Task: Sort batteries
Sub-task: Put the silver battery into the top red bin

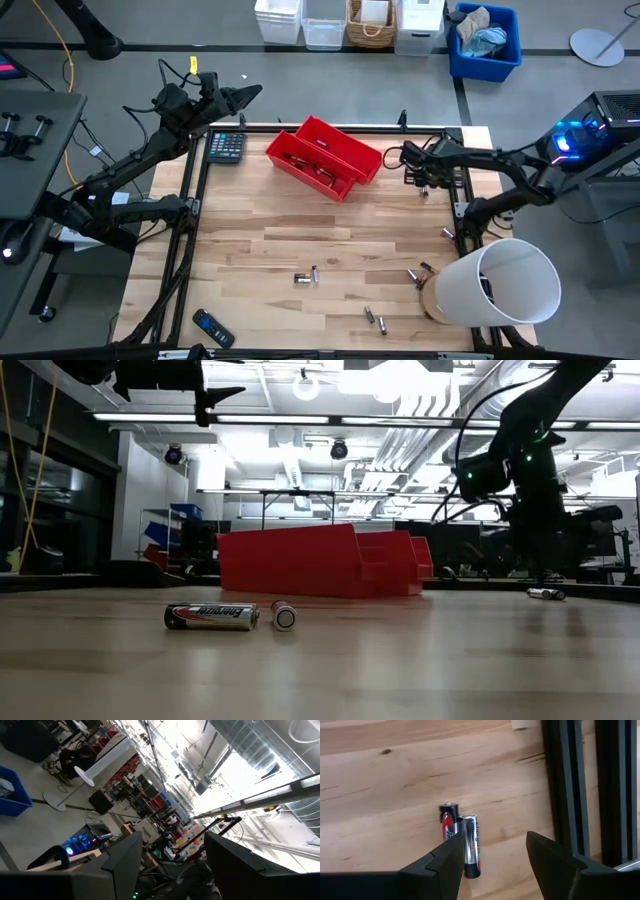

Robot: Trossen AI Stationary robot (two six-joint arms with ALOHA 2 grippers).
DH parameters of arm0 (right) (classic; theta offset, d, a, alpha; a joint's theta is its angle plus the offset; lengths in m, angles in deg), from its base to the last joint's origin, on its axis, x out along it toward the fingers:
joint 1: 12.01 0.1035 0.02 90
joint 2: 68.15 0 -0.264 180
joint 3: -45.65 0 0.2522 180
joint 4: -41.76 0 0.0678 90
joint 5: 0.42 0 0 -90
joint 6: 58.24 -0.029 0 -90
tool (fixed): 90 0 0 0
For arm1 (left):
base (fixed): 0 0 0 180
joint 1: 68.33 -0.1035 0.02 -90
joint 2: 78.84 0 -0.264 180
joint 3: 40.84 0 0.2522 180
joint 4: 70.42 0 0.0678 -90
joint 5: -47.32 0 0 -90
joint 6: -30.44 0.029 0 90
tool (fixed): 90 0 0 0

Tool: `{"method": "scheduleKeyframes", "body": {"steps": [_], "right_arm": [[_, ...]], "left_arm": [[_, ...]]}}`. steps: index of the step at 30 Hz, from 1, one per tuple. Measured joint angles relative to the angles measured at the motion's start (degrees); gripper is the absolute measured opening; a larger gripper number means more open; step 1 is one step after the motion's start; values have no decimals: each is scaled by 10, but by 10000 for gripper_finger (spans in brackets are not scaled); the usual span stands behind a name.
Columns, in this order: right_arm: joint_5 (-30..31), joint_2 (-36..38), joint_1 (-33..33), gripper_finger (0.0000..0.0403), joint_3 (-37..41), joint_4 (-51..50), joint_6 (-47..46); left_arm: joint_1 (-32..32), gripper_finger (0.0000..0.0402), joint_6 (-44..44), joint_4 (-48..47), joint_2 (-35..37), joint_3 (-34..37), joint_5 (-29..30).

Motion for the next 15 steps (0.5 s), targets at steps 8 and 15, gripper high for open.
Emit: {"method": "scheduleKeyframes", "body": {"steps": [8,15], "right_arm": [[-18,-26,-6,206,0,0,32],[-23,-44,-6,206,0,0,37]], "left_arm": [[0,210,0,0,0,0,0],[0,210,0,0,0,0,0]]}}
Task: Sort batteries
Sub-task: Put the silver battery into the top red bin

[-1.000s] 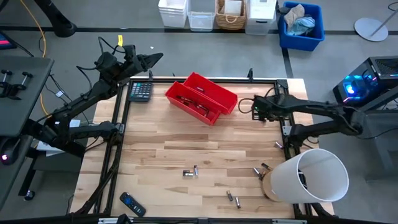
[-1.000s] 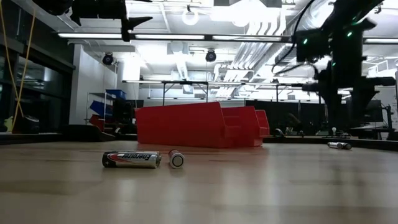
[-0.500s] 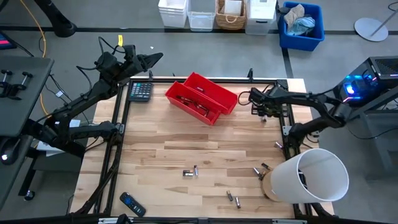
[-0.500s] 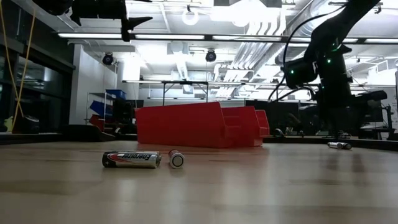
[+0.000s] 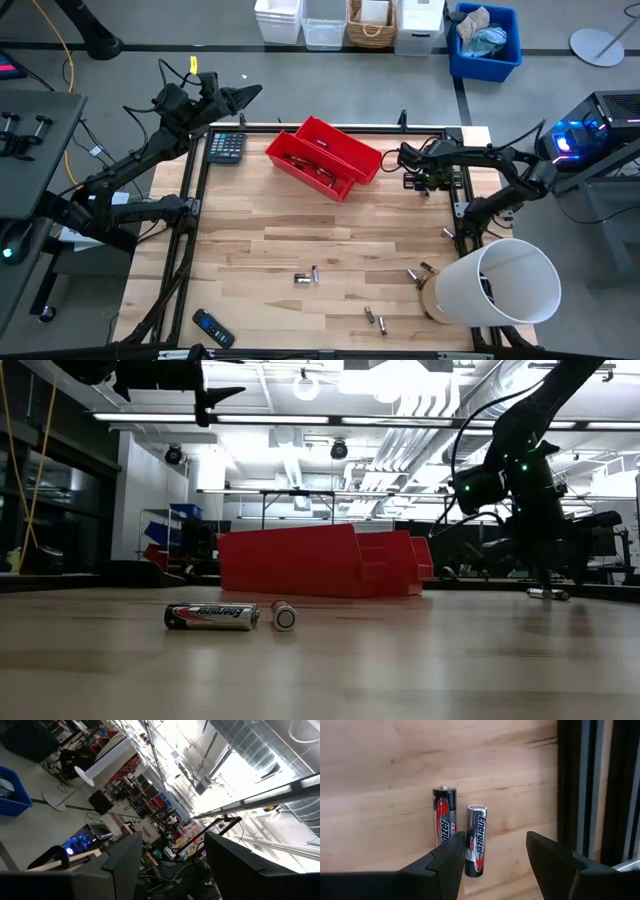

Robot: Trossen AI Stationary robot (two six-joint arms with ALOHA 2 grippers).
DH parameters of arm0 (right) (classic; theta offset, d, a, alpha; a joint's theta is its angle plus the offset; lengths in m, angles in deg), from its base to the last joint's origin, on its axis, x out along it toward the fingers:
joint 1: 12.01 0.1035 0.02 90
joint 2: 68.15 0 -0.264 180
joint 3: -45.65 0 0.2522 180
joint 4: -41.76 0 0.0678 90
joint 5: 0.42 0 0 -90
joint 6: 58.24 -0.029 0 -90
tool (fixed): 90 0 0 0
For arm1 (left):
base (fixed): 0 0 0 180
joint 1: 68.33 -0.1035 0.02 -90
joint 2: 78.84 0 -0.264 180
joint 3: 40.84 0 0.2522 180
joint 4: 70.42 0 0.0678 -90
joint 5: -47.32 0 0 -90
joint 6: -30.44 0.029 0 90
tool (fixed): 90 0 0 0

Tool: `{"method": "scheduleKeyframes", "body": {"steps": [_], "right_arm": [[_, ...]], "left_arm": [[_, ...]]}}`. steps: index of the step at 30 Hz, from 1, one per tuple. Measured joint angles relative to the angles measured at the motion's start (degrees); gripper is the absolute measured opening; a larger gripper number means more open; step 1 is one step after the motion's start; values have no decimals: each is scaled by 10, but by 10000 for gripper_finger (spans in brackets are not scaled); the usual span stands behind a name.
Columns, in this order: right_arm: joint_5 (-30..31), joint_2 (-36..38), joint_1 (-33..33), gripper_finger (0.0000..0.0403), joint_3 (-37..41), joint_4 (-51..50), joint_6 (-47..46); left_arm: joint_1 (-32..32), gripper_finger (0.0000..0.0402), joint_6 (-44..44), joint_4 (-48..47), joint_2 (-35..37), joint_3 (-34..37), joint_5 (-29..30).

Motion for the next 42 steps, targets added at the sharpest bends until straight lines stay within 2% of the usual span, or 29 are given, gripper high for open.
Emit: {"method": "scheduleKeyframes", "body": {"steps": [7,10,13,16,17,21,23,26,28,30,33,37,42], "right_arm": [[-24,-34,0,205,-2,10,10],[-23,-49,0,187,-3,12,22],[-24,-63,0,135,-4,14,36],[-23,-68,1,49,-4,18,51],[-19,-66,2,32,-4,15,61],[21,-38,17,30,-10,-62,62],[50,-5,27,30,-33,-120,51],[79,50,51,30,-70,-144,9],[96,93,67,30,-93,-89,-14],[102,124,78,30,-99,28,-14],[64,140,81,30,-101,223,20],[0,102,81,30,-100,365,34],[-76,39,91,30,-100,460,35]], "left_arm": [[0,210,0,0,0,0,0],[0,210,0,0,0,0,0],[0,210,0,0,0,0,-1],[0,210,0,0,0,0,-1],[0,210,0,0,0,0,-2],[0,210,-13,4,0,0,-3],[0,210,-14,4,0,0,-3],[0,210,-14,4,0,0,-4],[0,210,-14,4,0,0,-4],[0,210,-15,4,0,0,-4],[0,210,-15,4,0,0,-4],[0,210,-16,4,0,0,-4],[0,210,-30,4,0,0,-3]]}}
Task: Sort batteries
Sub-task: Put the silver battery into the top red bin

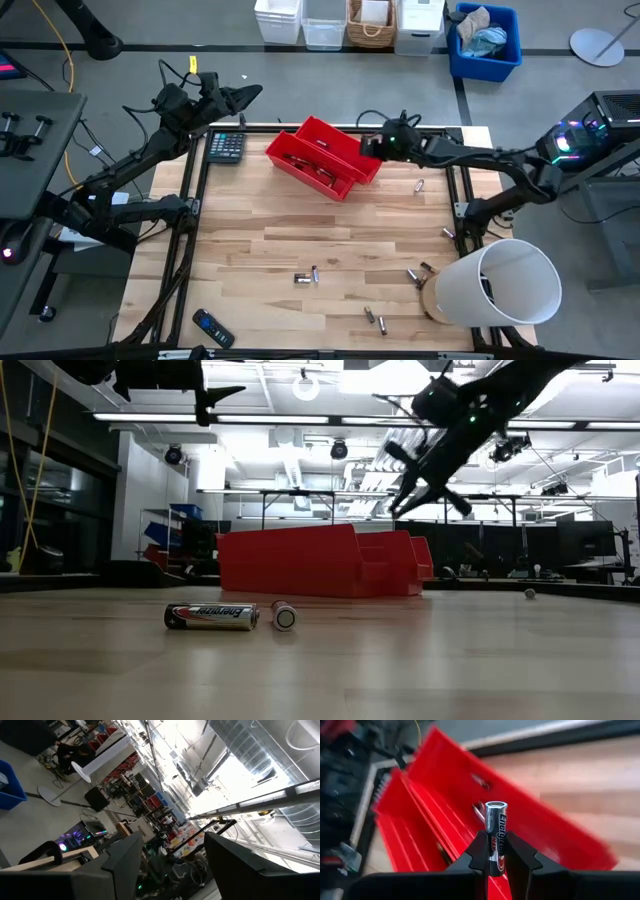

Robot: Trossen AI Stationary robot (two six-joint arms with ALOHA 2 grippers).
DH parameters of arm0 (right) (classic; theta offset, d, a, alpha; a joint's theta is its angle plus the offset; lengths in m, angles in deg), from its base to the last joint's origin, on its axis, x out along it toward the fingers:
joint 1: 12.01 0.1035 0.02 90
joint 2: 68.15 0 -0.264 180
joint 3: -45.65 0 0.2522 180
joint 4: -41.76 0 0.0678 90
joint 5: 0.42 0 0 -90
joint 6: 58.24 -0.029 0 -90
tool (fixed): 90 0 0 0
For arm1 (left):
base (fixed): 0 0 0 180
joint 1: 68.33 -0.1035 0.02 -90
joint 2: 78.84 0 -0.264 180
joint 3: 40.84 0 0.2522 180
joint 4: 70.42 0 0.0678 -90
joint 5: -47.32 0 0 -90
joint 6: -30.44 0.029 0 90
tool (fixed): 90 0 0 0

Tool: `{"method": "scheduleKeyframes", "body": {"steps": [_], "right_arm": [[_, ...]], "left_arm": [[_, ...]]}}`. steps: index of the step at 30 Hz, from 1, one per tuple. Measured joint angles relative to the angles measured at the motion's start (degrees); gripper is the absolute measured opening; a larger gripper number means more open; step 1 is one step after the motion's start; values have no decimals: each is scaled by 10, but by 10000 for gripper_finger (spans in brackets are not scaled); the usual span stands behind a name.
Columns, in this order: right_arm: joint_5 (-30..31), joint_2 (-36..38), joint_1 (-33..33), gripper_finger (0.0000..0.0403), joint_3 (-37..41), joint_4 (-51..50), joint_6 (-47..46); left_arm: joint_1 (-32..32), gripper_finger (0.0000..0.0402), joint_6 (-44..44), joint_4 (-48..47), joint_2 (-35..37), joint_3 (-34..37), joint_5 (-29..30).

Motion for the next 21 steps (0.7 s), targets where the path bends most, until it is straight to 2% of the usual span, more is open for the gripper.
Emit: {"method": "scheduleKeyframes", "body": {"steps": [3,6,9,12,17,21], "right_arm": [[-1,-23,6,50,0,-9,-21],[3,-27,6,104,0,-25,-40],[-4,-15,6,160,-8,-42,-20],[-1,11,6,197,-32,-93,2],[57,51,11,210,-62,-293,-31],[127,92,33,209,-37,-480,-124]], "left_arm": [[0,210,0,0,0,0,0],[0,210,-1,0,0,0,0],[0,210,0,0,0,0,0],[0,210,0,0,0,0,0],[0,210,0,0,0,0,0],[0,210,0,0,0,0,-1]]}}
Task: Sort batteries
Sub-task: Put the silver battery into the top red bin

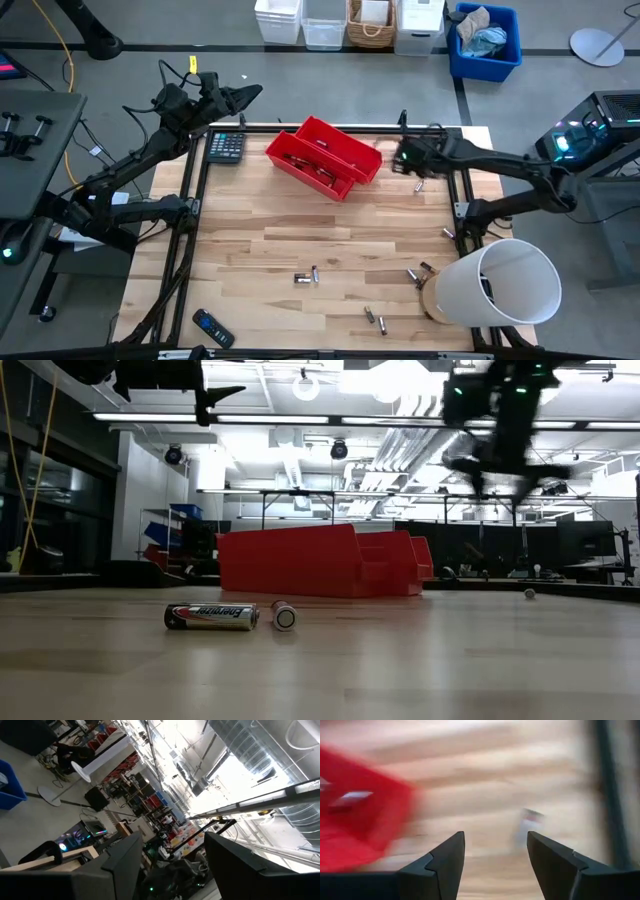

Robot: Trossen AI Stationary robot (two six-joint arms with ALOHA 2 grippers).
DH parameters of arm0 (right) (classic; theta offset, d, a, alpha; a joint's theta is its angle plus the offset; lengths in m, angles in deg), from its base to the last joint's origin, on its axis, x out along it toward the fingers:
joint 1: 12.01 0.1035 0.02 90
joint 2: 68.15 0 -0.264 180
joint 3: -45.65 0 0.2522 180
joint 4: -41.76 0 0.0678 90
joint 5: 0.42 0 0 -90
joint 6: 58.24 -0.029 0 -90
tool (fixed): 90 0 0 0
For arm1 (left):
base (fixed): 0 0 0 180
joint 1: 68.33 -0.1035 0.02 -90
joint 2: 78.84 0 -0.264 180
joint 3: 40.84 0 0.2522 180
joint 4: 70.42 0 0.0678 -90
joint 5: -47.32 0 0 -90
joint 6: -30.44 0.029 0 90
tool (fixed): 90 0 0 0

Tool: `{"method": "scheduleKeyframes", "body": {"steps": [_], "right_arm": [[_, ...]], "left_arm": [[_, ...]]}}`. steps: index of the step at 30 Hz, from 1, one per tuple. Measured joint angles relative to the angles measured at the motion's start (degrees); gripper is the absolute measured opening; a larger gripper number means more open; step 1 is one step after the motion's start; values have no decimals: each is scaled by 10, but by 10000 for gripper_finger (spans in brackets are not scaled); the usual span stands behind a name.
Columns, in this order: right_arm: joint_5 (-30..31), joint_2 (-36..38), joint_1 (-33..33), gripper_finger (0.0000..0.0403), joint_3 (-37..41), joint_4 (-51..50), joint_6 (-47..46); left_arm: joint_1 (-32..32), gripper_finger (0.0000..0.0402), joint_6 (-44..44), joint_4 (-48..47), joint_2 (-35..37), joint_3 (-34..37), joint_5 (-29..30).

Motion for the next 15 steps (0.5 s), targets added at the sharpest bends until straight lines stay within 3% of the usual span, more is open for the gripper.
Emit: {"method": "scheduleKeyframes", "body": {"steps": [3,7,10,15], "right_arm": [[8,25,6,210,43,-43,-67],[-1,25,5,210,101,14,-119],[28,7,5,210,140,74,-177],[80,-41,5,210,175,58,-296]], "left_arm": [[0,210,5,0,0,0,0],[0,210,15,0,0,0,0],[0,210,14,0,0,0,1],[0,210,4,0,0,0,1]]}}
